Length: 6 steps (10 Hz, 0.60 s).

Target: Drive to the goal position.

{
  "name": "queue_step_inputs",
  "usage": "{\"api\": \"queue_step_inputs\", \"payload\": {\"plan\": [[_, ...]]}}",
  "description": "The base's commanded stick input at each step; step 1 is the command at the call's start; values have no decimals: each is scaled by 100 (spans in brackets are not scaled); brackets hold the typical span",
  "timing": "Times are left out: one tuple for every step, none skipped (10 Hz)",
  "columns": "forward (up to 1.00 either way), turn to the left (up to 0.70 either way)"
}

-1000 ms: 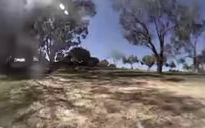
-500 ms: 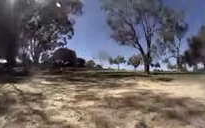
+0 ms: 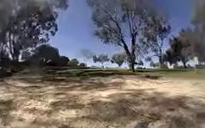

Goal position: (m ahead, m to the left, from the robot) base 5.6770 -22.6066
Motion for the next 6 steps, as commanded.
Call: {"api": "queue_step_inputs", "payload": {"plan": [[100,-27],[100,-27],[100,-27],[100,-27],[100,-27],[100,-27]]}}
